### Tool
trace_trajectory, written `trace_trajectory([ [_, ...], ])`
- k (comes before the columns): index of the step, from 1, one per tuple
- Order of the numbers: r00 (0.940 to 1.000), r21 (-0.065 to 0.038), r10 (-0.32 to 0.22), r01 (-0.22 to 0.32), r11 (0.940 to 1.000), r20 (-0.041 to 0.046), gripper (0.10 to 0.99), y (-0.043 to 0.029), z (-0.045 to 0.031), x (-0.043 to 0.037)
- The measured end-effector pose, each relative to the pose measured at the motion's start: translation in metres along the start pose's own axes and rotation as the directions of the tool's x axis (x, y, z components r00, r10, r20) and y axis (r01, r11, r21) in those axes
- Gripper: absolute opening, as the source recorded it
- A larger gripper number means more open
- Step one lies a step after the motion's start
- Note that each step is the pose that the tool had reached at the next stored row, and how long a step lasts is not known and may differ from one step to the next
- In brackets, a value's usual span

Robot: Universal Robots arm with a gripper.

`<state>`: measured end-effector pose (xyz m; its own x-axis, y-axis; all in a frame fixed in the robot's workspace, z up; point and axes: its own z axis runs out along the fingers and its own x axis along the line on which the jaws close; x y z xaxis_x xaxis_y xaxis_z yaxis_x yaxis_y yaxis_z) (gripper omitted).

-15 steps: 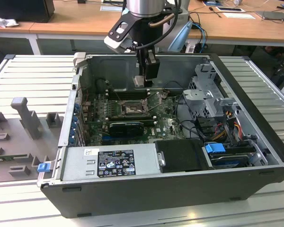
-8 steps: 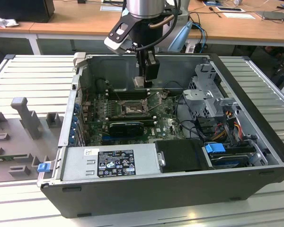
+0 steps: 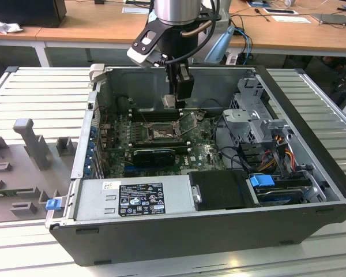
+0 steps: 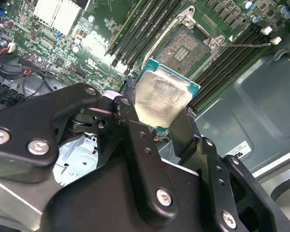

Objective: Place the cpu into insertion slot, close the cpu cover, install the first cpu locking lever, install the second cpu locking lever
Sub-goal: 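Place the cpu into insertion slot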

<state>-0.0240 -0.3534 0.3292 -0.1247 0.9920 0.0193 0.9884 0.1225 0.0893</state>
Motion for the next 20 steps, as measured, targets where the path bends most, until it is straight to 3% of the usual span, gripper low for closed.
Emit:
trace_trajectory([
  [20,1.0000,0.000,0.000,0.000,1.0000,0.0000,0.525,-0.0006,0.0071,-0.0001],
])
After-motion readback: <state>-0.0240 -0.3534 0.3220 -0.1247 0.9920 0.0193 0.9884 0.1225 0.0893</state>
